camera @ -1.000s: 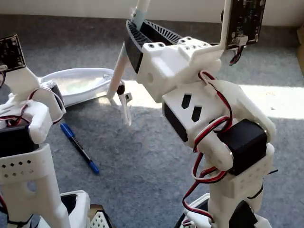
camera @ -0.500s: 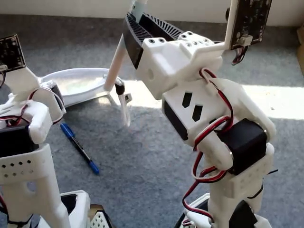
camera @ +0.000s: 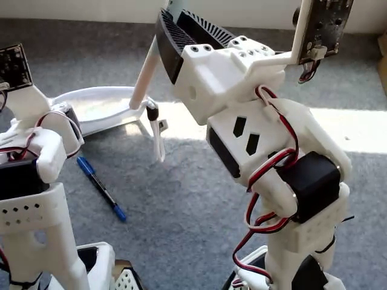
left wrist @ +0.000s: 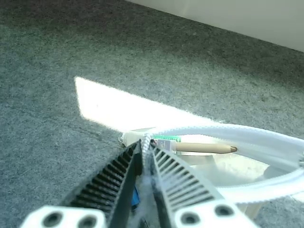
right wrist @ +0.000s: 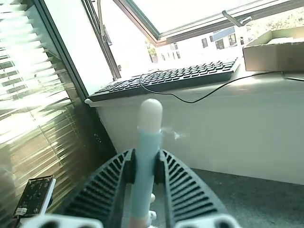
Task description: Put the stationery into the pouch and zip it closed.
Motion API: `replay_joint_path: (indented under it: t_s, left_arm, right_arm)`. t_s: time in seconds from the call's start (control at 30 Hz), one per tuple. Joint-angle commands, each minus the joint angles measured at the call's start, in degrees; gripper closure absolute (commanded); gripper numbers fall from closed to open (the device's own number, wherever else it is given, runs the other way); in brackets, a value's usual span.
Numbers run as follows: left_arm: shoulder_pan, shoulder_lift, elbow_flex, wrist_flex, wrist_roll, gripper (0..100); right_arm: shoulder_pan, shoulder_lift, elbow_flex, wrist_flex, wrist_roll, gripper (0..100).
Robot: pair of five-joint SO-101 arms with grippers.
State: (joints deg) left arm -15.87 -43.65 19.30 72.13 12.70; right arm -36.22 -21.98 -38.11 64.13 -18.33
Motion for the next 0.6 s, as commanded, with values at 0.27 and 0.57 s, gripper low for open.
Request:
replay_joint_path:
  t_s: [0.27,0.57]
  left_arm:
    - [-1.0,0.0,0.0,-1.0,-0.4,98]
    - [-1.2,0.3,0.0,-1.0,-0.4,98]
  right_arm:
    - [0.0,-14.5,15.9,-9.8,-0.2,99.4]
    - [-0.2,-24.9,48.1,-42.9,-0.2,99.4]
